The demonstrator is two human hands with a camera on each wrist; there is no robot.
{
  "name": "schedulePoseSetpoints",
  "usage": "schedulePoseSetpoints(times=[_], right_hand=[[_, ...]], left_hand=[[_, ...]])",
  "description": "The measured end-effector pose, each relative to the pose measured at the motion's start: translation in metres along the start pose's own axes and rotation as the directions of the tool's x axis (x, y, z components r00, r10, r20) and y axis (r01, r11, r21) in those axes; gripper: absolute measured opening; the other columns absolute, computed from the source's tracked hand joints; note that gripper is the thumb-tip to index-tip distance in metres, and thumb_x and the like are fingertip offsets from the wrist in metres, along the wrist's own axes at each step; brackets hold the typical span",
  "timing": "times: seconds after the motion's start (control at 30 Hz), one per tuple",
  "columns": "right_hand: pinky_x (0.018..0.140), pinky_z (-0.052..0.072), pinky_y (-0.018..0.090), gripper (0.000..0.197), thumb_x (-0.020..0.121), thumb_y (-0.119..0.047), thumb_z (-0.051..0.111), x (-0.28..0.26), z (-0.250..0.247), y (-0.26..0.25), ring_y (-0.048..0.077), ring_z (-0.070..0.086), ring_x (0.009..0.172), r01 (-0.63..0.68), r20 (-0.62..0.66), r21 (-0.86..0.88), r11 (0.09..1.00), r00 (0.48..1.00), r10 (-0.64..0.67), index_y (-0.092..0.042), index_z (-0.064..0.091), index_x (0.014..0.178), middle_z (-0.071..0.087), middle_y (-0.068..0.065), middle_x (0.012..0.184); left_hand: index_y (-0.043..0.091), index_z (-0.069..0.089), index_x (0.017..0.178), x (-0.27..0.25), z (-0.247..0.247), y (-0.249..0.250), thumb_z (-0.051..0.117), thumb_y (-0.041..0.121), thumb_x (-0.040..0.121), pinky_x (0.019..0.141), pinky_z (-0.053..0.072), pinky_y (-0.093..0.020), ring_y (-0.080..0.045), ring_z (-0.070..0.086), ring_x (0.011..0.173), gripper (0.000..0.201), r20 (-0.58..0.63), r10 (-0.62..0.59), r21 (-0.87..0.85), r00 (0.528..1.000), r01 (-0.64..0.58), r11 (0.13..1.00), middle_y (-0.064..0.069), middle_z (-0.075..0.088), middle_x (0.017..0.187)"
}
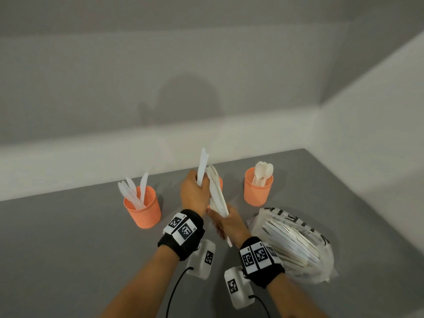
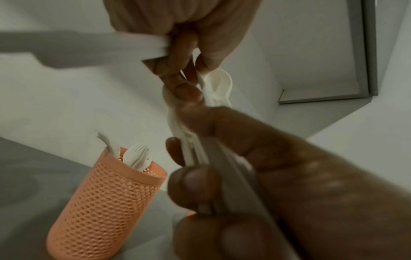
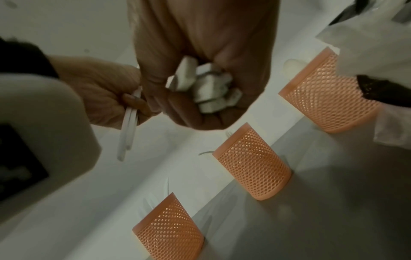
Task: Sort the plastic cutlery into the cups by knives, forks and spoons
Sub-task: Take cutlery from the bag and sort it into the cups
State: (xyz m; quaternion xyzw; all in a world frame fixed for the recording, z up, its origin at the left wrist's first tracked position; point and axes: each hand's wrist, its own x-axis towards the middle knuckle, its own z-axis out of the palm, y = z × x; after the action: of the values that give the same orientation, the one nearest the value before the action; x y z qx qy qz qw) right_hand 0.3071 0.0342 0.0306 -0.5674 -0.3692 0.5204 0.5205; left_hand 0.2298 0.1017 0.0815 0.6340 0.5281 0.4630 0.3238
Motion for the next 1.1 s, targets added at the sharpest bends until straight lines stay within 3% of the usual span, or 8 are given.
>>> schedulePoseSetpoints(times=[0.27,0.37,0.47,0.6,0.73,0.83,0.93,1.1], right_hand=[[0.039,0.038,0.019,0.007,0.091,-0.021,0.058,-0.004,-0.008,-0.007,0.009,0.043,0.038,-0.128,0.13,0.238,0.963,0.987,0.099,-0.016,0.054,0.094,0.048,0.0,0.054],[0.039,0.035,0.018,0.018,0.095,-0.035,0.047,-0.004,-0.007,-0.008,0.008,0.04,0.038,-0.164,0.179,0.322,0.932,0.978,0.11,-0.018,0.054,0.095,0.046,-0.003,0.053],[0.035,0.027,0.015,0.035,0.095,-0.049,0.037,0.002,-0.007,-0.004,0.006,0.033,0.034,-0.128,0.092,0.328,0.936,0.99,0.103,-0.018,0.053,0.096,0.044,-0.006,0.05],[0.034,0.025,0.014,0.029,0.096,-0.042,0.043,0.005,-0.007,-0.004,0.007,0.032,0.032,0.004,-0.078,0.235,0.972,0.997,0.015,-0.018,0.053,0.083,0.044,-0.003,0.049],[0.035,0.024,0.016,0.02,0.096,-0.035,0.046,0.004,-0.004,-0.007,0.007,0.031,0.034,0.131,-0.137,0.18,0.975,0.985,-0.106,-0.023,0.058,0.084,0.041,-0.003,0.048],[0.035,0.027,0.016,0.021,0.096,-0.034,0.047,0.008,-0.002,-0.001,0.005,0.036,0.034,0.129,-0.159,0.137,0.982,0.982,-0.107,-0.016,0.058,0.093,0.046,-0.01,0.045],[0.039,0.035,0.017,0.026,0.097,-0.033,0.044,0.011,-0.001,0.008,0.006,0.048,0.043,0.131,-0.167,0.058,0.99,0.979,-0.12,-0.012,0.059,0.1,0.055,-0.006,0.055],[0.034,0.029,0.018,0.023,0.098,-0.034,0.041,0.01,-0.004,0.012,0.005,0.033,0.035,0.041,-0.116,0.082,0.996,0.993,-0.031,-0.013,0.048,0.09,0.04,-0.004,0.051]], left_hand=[[0.008,0.044,0.084,-0.002,0.006,-0.009,0.045,0.02,0.095,0.056,0.034,-0.024,-0.022,0.047,0.065,0.016,-0.06,0.047,0.03,0.997,-0.045,0.999,-0.003,0.048,0.07],[0.005,0.047,0.09,-0.001,0.008,-0.004,0.043,0.02,0.097,0.06,0.036,-0.026,-0.021,0.049,0.067,0.016,-0.074,0.049,-0.012,0.996,-0.05,0.999,-0.002,0.049,0.072],[0.002,0.05,0.101,-0.002,0.01,-0.001,0.041,0.021,0.098,0.061,0.037,-0.02,-0.015,0.052,0.068,0.021,-0.074,-0.005,-0.132,0.997,-0.005,0.991,-0.001,0.053,0.078],[0.006,0.053,0.094,-0.012,0.012,-0.005,0.053,0.023,0.093,0.062,0.043,-0.023,-0.012,0.057,0.066,0.017,0.016,-0.027,-0.214,0.999,0.03,0.976,-0.001,0.059,0.075],[-0.001,0.059,0.103,-0.028,0.021,-0.014,0.064,0.016,0.086,0.056,0.046,-0.006,-0.009,0.06,0.068,0.024,0.079,-0.062,-0.259,0.995,0.08,0.963,-0.005,0.064,0.082],[0.0,0.062,0.095,-0.031,0.024,-0.019,0.05,0.021,0.095,0.065,0.045,-0.016,-0.02,0.062,0.077,0.024,0.06,-0.127,-0.211,0.99,0.137,0.968,-0.011,0.066,0.087],[0.011,0.06,0.072,-0.031,0.012,-0.02,0.039,0.024,0.099,0.069,0.046,-0.026,-0.016,0.059,0.065,0.036,0.057,-0.161,-0.299,0.985,0.171,0.939,-0.002,0.061,0.064],[0.008,0.055,0.087,-0.015,-0.029,-0.036,0.034,0.018,0.101,0.045,0.042,-0.018,-0.005,0.048,0.037,0.027,0.053,-0.242,-0.412,0.969,0.242,0.878,-0.003,0.043,0.051]])
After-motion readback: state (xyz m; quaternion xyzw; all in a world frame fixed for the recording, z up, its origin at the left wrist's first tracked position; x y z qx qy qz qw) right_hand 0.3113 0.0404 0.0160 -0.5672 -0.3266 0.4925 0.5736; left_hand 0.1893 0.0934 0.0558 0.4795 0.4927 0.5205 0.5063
